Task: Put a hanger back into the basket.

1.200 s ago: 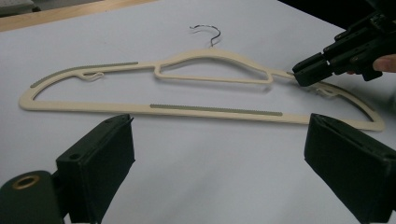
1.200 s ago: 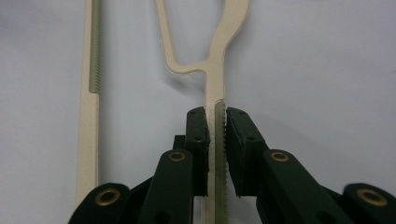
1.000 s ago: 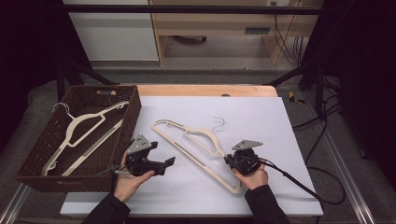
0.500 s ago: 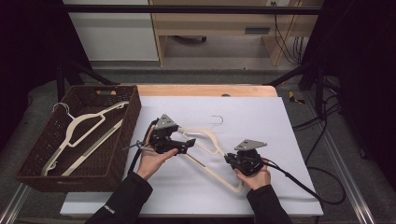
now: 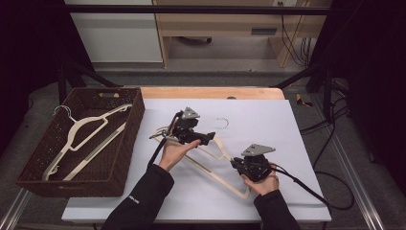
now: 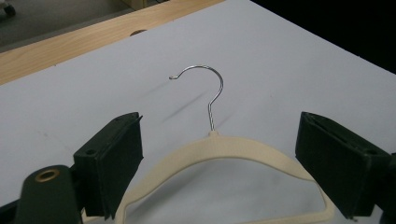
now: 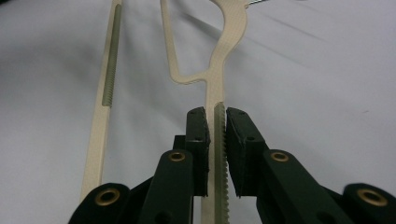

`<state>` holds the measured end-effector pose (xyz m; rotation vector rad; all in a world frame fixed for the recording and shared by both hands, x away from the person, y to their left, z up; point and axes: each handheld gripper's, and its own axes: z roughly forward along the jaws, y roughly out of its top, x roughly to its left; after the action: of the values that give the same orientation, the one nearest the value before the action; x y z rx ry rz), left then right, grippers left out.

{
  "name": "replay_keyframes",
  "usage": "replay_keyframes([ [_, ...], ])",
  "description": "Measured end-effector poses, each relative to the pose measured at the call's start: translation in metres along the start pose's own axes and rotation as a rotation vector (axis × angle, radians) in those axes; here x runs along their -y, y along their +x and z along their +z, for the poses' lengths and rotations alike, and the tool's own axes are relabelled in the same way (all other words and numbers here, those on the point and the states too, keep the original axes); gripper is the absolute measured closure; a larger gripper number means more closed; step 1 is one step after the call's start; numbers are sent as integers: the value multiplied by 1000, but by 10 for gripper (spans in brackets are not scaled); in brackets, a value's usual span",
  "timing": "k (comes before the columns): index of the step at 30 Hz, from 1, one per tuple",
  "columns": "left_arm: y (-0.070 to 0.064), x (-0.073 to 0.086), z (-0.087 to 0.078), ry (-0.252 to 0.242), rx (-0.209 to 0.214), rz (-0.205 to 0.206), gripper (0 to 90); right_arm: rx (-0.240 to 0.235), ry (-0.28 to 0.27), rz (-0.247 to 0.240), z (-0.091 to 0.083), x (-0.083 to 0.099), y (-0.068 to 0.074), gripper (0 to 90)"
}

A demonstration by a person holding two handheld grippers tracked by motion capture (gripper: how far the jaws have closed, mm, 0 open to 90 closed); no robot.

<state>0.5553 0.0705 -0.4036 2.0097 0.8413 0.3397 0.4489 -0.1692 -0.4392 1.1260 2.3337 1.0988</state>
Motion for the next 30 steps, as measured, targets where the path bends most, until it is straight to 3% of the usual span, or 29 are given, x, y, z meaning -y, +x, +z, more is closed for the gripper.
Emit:
replay_keyframes([
  [3,1,1,9,15,2,-2,175,0,-8,-27,0,1,-1,800],
  [5,2,2,14,23,-1,-12,196,-5,-6,-1,-2,1,2,800],
  [8,3,2,21,36,2,-7,228,-7,-11,-27,-3,1,1,800],
  [16,-4,-2,41,59,-3,7,294,-7,-12,-23,-3,2,1,800],
  [21,-4,1,56,90,-20,10,397,-14,-9,-19,-4,2,2,800],
  [27,-4,4,67,128,-10,6,543,-21,-17,-18,-4,2,1,800],
  [30,-4,4,69,143,-14,-8,663,-23,-18,-17,-5,2,1,800],
])
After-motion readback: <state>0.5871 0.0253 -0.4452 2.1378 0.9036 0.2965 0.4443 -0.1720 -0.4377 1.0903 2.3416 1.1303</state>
